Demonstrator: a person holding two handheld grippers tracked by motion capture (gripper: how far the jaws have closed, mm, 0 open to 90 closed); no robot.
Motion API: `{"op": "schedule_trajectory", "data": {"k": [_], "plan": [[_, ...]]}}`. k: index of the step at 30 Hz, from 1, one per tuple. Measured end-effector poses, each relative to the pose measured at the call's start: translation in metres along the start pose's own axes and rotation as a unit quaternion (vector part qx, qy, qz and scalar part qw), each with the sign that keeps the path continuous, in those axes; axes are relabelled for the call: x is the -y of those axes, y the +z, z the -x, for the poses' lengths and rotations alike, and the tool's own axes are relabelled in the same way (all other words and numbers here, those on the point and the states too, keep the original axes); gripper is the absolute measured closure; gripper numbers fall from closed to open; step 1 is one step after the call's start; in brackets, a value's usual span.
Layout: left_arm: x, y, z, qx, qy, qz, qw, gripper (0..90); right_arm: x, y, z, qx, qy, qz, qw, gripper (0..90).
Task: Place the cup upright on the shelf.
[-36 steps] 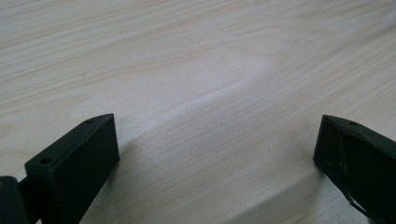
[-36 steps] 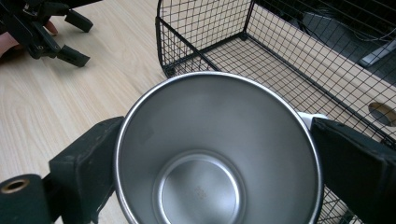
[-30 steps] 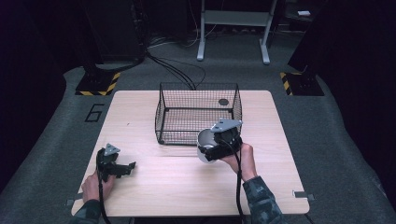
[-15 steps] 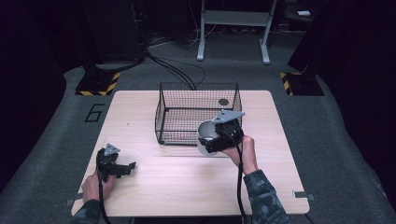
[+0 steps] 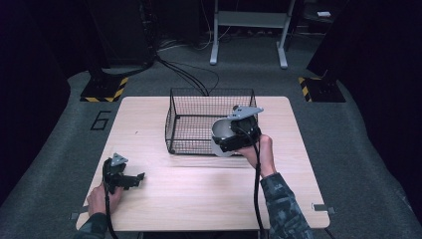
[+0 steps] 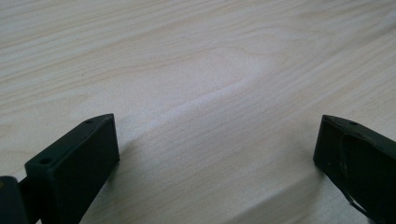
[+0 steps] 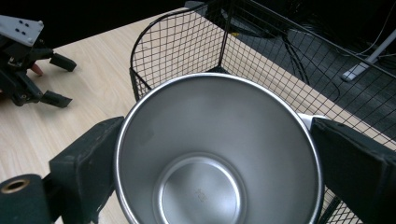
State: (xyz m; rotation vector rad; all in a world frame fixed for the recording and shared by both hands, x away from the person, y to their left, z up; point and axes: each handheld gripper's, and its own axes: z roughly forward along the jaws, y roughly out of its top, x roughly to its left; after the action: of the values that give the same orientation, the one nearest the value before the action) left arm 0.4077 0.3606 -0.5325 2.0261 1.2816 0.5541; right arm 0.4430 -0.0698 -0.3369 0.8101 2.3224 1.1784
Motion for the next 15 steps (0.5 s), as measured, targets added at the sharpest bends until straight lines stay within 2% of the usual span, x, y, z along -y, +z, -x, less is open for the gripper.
{"op": "schedule_trajectory", "data": {"k": [15], "plan": [[0.0,0.0,0.0,0.0,0.0,0.0,1.0,0.1,-0.015,0.006,0.016,0.011,0.01,-0.001,0.9999,5.9]]}}
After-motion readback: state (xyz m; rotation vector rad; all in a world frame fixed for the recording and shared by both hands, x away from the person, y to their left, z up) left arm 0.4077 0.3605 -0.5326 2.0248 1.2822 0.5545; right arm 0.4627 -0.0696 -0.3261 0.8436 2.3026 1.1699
